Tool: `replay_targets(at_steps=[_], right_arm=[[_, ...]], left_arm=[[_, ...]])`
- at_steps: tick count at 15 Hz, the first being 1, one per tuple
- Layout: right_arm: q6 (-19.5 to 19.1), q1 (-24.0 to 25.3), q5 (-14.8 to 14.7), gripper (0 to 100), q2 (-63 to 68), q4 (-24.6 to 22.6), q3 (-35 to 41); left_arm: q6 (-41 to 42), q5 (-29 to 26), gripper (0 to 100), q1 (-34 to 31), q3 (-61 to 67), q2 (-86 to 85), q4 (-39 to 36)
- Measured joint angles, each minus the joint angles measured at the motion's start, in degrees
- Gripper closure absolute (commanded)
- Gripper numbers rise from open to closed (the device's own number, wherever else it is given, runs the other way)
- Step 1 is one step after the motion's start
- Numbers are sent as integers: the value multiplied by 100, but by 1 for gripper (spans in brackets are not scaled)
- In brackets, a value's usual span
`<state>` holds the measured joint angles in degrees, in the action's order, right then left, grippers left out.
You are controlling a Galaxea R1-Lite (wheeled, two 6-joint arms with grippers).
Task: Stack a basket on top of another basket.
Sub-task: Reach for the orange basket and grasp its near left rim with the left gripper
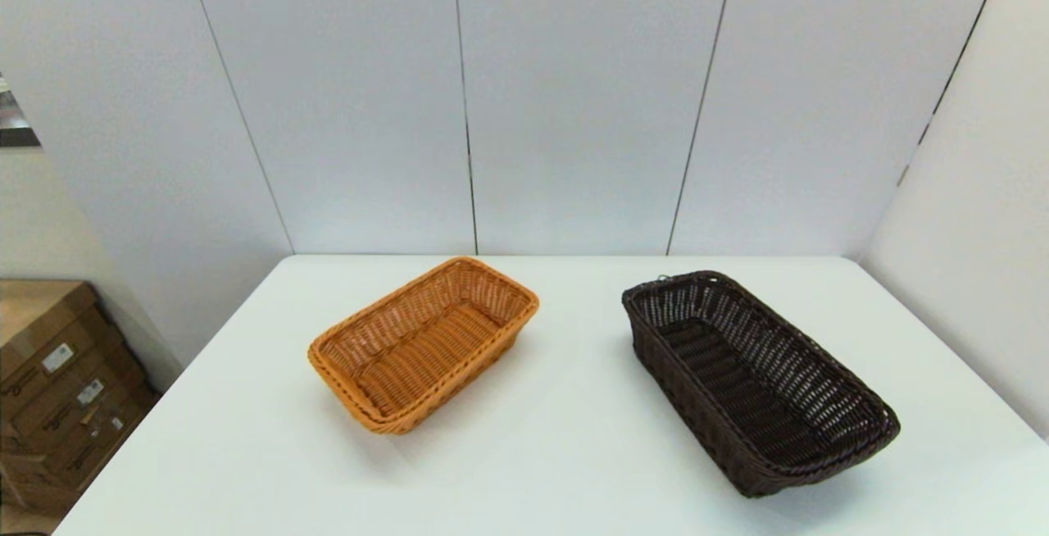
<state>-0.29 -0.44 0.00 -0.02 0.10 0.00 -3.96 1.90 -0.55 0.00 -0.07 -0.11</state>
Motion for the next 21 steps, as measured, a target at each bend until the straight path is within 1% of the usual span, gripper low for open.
replay_targets(at_steps=[2,4,6,8,11,17,21], right_arm=[[-6,0,0,0,0,0,0],[-11,-2,0,0,0,0,0],[-11,0,0,0,0,0,0],[-11,0,0,0,0,0,0],[-11,0,0,0,0,0,0],[-11,0,0,0,0,0,0],[-12,0,0,0,0,0,0]], left_arm=[[28,-33,0,0,-94,7,104],[-30,-56,0,0,-529,187,396],[-276,-59,0,0,-1069,718,645],[-634,-50,0,-5,-1634,1553,741],[-1293,55,0,-18,-2414,3146,796],[-3195,603,0,-27,-4123,7289,866],[-4465,925,0,79,-5758,9621,1273]])
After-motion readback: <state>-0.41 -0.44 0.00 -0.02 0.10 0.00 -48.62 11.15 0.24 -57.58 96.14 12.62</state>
